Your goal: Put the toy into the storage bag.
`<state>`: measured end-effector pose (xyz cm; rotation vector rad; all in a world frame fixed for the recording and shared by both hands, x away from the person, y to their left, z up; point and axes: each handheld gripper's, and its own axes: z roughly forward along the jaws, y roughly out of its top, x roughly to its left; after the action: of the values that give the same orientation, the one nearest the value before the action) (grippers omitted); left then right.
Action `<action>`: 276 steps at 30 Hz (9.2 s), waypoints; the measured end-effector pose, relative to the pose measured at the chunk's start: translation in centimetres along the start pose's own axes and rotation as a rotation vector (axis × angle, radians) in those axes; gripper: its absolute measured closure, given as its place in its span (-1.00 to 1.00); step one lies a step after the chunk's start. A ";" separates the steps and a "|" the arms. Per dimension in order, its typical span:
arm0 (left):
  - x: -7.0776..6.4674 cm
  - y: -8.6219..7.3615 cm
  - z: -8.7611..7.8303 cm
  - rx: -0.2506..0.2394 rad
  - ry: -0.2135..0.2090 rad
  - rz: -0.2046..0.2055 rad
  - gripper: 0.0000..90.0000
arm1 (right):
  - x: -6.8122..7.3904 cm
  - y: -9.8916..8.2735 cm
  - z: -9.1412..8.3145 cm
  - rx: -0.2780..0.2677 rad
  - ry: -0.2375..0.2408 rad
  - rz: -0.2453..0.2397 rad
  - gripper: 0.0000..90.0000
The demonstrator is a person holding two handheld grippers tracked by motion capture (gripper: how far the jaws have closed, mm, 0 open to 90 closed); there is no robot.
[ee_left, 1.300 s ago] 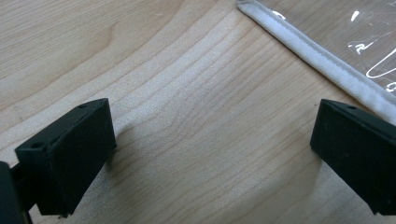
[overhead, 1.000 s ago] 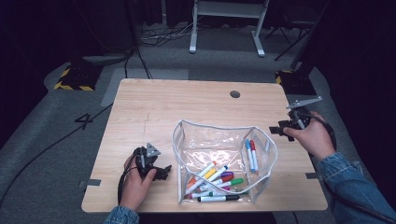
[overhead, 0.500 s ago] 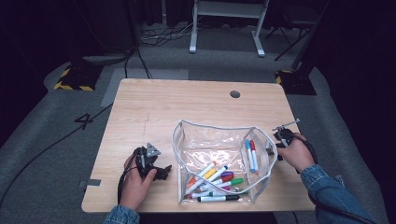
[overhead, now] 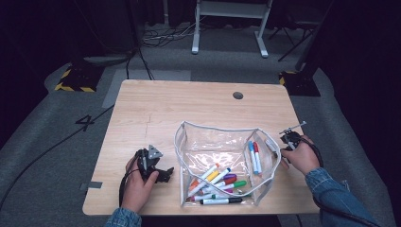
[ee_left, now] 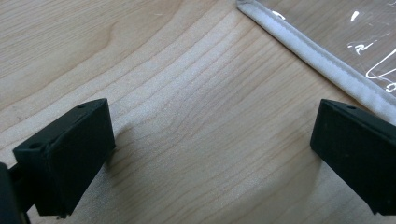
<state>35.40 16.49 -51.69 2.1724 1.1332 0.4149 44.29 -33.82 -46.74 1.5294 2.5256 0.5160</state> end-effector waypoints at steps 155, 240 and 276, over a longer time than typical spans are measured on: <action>0.0 0.0 0.1 0.000 -0.002 0.002 -1.00 | 3.5 3.5 -5.2 -0.198 0.104 -0.104 0.02; 0.0 0.0 0.1 0.001 -0.004 0.001 -1.00 | 16.9 7.1 -18.2 -0.201 0.197 -0.504 0.72; 0.0 0.0 0.1 0.000 -0.003 0.001 -1.00 | 27.8 4.9 -5.4 0.255 0.312 -0.888 0.72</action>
<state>35.46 16.47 -51.72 2.1734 1.1306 0.4123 33.59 -8.43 -38.42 0.2417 3.2204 0.3064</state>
